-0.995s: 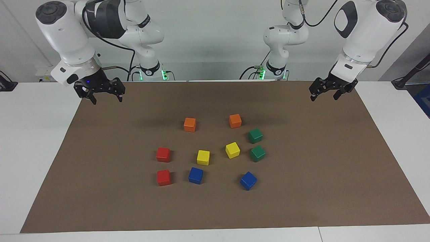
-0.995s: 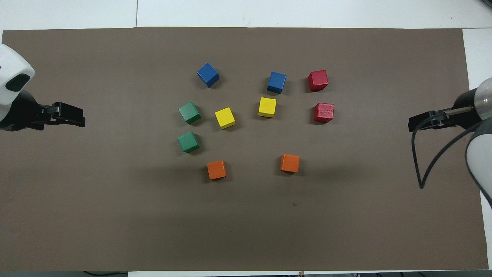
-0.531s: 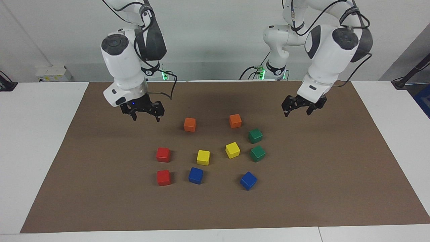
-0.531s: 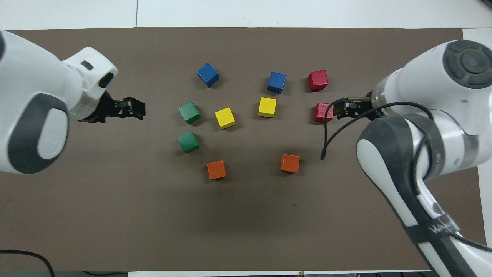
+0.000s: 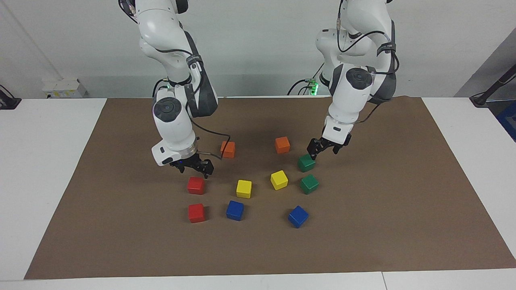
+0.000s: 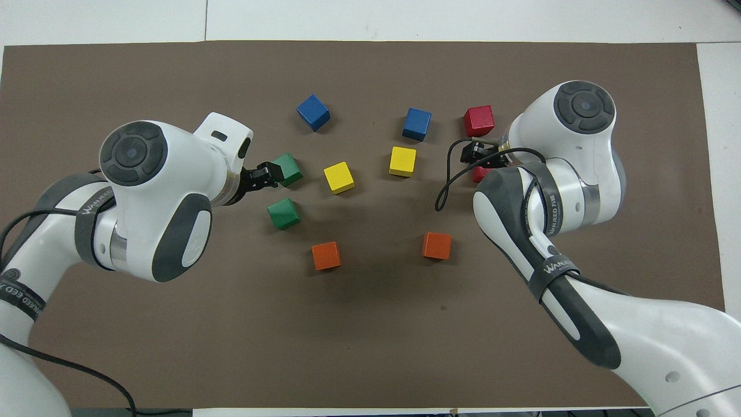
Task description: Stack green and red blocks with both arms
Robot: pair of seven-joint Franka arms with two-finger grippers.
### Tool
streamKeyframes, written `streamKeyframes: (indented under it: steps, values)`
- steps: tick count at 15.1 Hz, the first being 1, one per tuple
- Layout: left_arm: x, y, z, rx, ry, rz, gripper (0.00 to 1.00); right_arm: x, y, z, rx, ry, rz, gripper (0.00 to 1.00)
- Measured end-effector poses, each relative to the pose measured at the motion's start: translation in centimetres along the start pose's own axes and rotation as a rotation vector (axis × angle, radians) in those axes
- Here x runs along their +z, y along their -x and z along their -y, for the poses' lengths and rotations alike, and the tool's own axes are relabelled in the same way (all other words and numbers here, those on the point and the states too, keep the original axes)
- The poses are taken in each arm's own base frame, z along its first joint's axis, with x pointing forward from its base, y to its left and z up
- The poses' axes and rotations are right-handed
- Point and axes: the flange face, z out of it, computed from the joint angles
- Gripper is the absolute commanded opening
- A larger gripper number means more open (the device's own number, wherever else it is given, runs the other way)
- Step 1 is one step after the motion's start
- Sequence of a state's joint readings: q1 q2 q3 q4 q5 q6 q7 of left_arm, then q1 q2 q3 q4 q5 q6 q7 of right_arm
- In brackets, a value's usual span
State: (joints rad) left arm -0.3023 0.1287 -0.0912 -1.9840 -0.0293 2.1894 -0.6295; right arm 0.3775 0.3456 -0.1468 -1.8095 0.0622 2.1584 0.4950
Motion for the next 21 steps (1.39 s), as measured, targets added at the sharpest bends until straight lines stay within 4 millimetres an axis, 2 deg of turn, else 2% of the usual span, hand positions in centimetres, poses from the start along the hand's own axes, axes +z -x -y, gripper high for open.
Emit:
streamKeyframes:
  steps: [1, 2, 3, 8, 11, 12, 13, 14, 15, 18, 19, 20, 21]
  values:
    - [1.0, 0.6, -0.4, -0.021, -0.004, 0.007, 0.92, 0.7, -0.2, 0.1, 0.001, 0.000, -0.005, 1.00]
    - [2.4, 1.2, -0.8, -0.050, -0.007, 0.013, 0.93, 1.5, -0.3, 0.2, 0.001, 0.002, -0.007, 1.00]
    - [3.6, 1.9, -1.1, -0.080, -0.009, 0.016, 1.00, 2.0, -0.4, 0.2, 0.000, 0.003, -0.008, 1.00]
    - [8.7, 3.8, -2.7, -0.017, -0.086, 0.012, 1.00, 2.7, -0.6, 0.0, -0.031, 0.002, -0.016, 1.00]
    - [10.0, 3.6, -2.7, -0.011, -0.086, 0.005, 1.00, 4.4, -0.4, -0.3, -0.040, -0.001, -0.030, 1.00]
    - [10.0, 3.5, -2.7, -0.015, -0.084, 0.003, 0.94, 4.9, -0.3, -0.4, -0.041, 0.001, -0.029, 0.99]
    - [10.1, 3.4, -2.7, -0.029, -0.079, -0.002, 0.72, 5.2, -0.3, -0.4, -0.041, 0.002, -0.028, 0.92]
    - [10.2, 3.3, -2.9, -0.054, -0.070, -0.011, 0.28, 5.5, -0.3, -0.4, -0.041, 0.003, -0.027, 0.78]
    - [10.3, 3.3, -3.0, -0.083, -0.061, -0.019, 0.00, 5.6, -0.3, -0.5, -0.043, 0.004, -0.026, 0.60]
    - [10.7, 3.4, -2.9, -0.130, -0.058, -0.025, 0.00, 5.6, -0.3, -0.5, -0.065, 0.005, -0.026, 0.06]
    - [10.7, 3.3, -2.6, -0.127, -0.064, -0.023, 0.00, 5.6, -0.4, -0.6, -0.066, 0.005, -0.026, 0.00]
    - [10.4, 2.7, -1.7, -0.100, -0.080, -0.015, 0.00, 5.6, -0.4, -0.6, -0.067, 0.005, -0.026, 0.00]
    - [9.8, 1.3, 0.3, -0.046, -0.101, 0.001, 0.00, 5.6, -0.4, -0.6, -0.070, 0.005, -0.026, 0.00]
